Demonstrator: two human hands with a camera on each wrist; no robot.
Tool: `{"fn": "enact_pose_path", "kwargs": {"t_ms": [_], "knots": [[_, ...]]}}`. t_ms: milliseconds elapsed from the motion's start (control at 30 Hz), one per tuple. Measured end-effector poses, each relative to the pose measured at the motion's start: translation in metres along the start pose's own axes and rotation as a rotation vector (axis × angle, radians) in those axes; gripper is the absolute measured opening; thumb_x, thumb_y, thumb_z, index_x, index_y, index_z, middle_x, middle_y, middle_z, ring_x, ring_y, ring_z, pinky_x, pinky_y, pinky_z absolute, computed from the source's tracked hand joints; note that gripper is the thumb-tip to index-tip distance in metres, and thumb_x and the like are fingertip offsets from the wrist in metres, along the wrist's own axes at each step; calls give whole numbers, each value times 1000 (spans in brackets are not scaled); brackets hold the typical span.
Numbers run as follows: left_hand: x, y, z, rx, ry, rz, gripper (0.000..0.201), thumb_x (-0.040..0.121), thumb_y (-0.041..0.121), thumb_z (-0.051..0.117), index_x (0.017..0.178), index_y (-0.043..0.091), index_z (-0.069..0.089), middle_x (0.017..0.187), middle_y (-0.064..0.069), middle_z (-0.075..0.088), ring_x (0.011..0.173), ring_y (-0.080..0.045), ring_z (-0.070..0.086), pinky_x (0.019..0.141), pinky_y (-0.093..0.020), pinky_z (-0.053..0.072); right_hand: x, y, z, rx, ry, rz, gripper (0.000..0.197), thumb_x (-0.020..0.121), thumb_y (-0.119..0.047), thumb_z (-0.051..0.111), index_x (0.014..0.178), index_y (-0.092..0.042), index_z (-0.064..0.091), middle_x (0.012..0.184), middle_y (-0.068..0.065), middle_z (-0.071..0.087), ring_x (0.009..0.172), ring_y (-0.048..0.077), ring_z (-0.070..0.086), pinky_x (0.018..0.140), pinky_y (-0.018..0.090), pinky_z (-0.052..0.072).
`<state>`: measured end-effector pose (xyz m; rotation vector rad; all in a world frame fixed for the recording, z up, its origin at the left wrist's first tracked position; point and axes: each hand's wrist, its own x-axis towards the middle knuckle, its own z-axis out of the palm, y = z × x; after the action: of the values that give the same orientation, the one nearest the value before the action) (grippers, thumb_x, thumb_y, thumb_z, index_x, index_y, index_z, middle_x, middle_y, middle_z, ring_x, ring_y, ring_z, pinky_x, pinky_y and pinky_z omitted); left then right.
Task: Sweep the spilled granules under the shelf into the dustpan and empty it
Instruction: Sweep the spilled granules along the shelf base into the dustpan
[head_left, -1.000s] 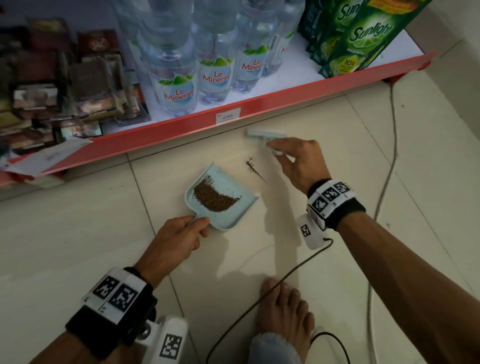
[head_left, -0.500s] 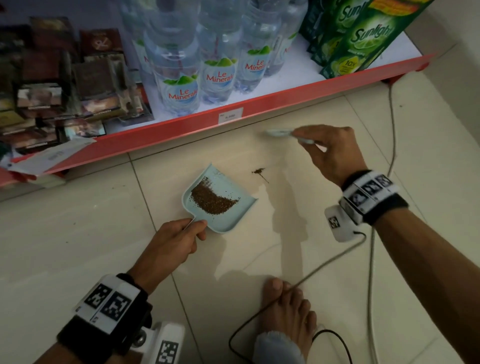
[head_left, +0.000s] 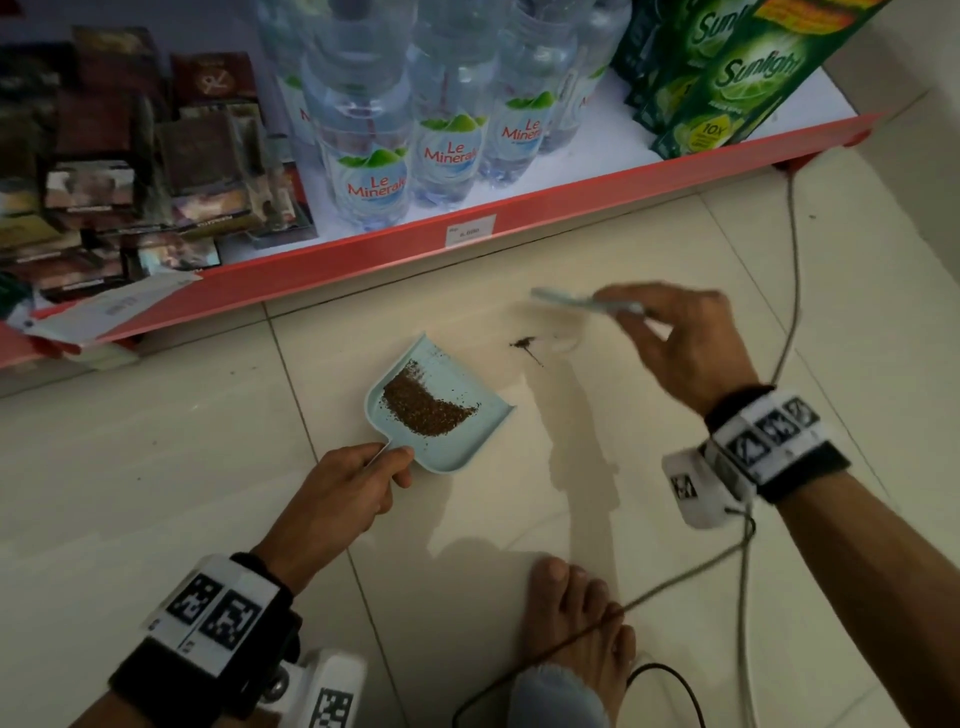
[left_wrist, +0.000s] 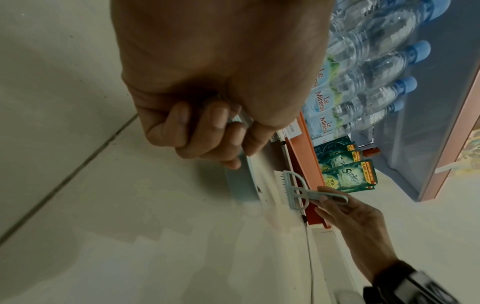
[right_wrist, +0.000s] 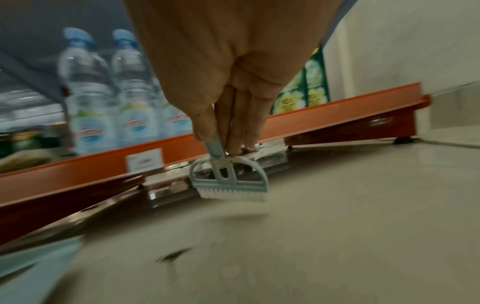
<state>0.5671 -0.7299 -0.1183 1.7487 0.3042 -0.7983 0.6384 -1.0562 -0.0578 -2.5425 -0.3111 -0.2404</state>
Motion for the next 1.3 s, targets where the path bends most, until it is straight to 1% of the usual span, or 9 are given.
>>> {"fn": "enact_pose_path", "kwargs": {"t_ms": [133, 233, 367, 500, 667, 767, 867, 1033, 1300], "knots": [[4, 7, 2, 29, -16, 7, 37, 95, 38, 54, 69, 13, 62, 46, 8, 37, 39, -7, 31, 39, -16, 26, 47, 47, -12, -74, 168, 282, 25, 94, -12, 53, 109, -9, 73, 102, 11, 75, 89, 25, 71, 83, 34, 58], [4, 10, 1, 25, -26, 5, 37, 95, 39, 54, 70, 13, 63, 47, 8, 37, 39, -7, 30, 40, -16, 25, 75, 83, -14, -270, 124, 430, 28, 94, -19, 50, 111, -14, 71, 105, 15, 74, 97, 35, 68, 89, 35, 52], [4, 8, -2, 26, -17, 5, 37, 96, 39, 53, 71, 12, 63, 47, 8, 37, 39, -7, 30, 39, -15, 25, 85, 106, -1, -390, 29, 594, 25, 93, -22, 52, 111, -13, 67, 107, 23, 68, 99, 46, 57, 80, 39, 45], [5, 3, -4, 13, 6, -13, 37, 96, 37, 54, 69, 13, 61, 45, 8, 36, 38, -7, 29, 40, -19, 23, 72, 93, 15, -413, -55, 488, 26, 95, -15, 49, 105, -10, 72, 97, 23, 72, 90, 46, 60, 81, 41, 47], [8, 3, -3, 12, -3, -17, 38, 96, 37, 53, 68, 13, 61, 44, 9, 35, 38, -8, 29, 38, -16, 24, 21, 35, 28, -199, -161, 147, 22, 93, -11, 57, 107, -11, 74, 97, 9, 76, 81, 30, 73, 83, 41, 57], [12, 5, -2, 7, -3, -34, 38, 95, 37, 54, 66, 15, 62, 46, 8, 36, 39, -8, 30, 40, -19, 24, 12, 25, 20, -162, -78, 38, 21, 92, -9, 59, 106, -9, 74, 99, 7, 76, 79, 25, 74, 79, 37, 60], [13, 7, -3, 15, -6, -27, 37, 96, 37, 54, 67, 14, 61, 45, 9, 36, 38, -7, 30, 39, -18, 24, 39, 50, 8, -231, 45, 159, 23, 92, -15, 55, 104, -9, 73, 95, 14, 76, 81, 34, 72, 80, 45, 58], [9, 11, -2, 37, -27, 7, 37, 97, 37, 52, 71, 12, 61, 45, 9, 35, 39, -7, 29, 39, -17, 24, 93, 77, 18, -475, -48, 486, 30, 97, -23, 47, 105, -4, 69, 106, 23, 69, 99, 45, 59, 87, 41, 43], [2, 9, -10, -8, 2, -2, 37, 96, 38, 52, 70, 14, 61, 47, 9, 36, 41, -8, 30, 42, -19, 25, 64, 14, 43, -152, -324, -110, 23, 92, -7, 61, 111, -8, 73, 104, 13, 75, 84, 33, 74, 83, 35, 56]]}}
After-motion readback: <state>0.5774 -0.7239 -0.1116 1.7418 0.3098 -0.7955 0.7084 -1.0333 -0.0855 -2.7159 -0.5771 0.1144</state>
